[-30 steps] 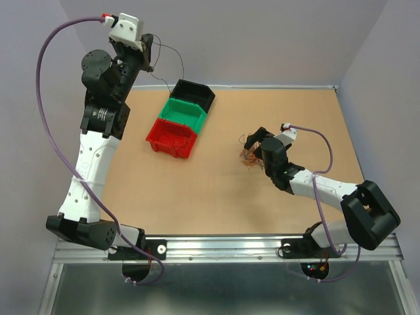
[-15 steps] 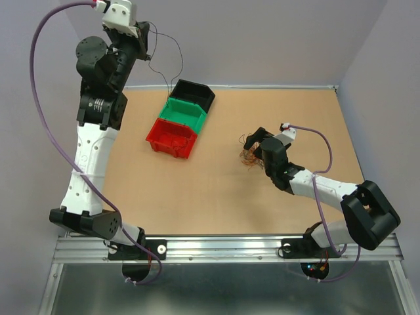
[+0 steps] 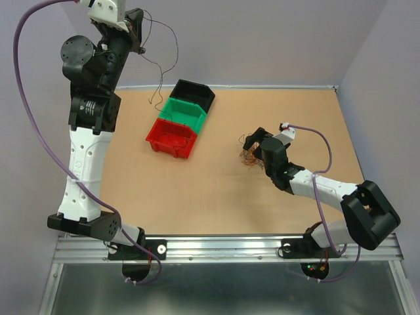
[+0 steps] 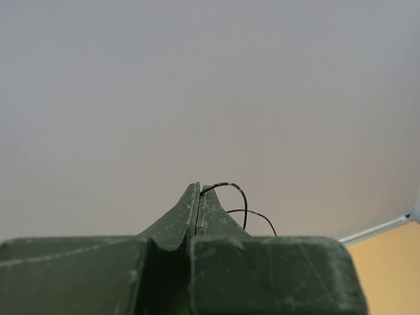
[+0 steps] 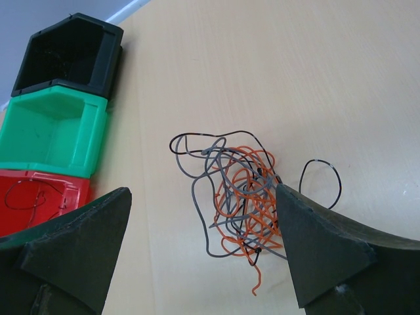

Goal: Untangle the cables

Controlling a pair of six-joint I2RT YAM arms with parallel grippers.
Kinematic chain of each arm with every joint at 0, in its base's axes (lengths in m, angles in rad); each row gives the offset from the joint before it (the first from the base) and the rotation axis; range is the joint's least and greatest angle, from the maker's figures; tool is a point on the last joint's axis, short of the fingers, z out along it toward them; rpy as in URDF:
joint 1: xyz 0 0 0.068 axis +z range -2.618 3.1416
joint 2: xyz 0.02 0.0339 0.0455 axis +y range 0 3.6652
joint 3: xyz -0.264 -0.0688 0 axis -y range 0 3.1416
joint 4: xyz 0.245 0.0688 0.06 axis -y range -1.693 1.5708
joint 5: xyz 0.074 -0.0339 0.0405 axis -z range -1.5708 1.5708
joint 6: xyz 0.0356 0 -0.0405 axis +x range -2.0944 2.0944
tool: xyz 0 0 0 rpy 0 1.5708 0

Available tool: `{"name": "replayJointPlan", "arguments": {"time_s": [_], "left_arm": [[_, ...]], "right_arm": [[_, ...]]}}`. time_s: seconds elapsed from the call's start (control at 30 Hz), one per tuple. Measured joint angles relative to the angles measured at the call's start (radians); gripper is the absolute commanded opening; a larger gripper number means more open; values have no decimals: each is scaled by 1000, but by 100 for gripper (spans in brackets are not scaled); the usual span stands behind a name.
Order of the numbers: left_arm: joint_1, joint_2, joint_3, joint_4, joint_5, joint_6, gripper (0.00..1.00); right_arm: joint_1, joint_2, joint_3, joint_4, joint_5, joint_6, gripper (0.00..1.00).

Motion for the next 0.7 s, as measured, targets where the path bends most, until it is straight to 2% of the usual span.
{"name": "replayJointPlan", "arguments": {"time_s": [0.17,0.57,0.7], "left_arm": [[0,0,-29,20,2,3,0],[0,-6,-293,113,31,7,0],[1,-38,-446,184,32,9,0]], "right_arm": [[0,0,0,0,-6,-3,96],[0,0,0,11,-19,-10,96],[0,-2,0,16,-25,-11,96]]}}
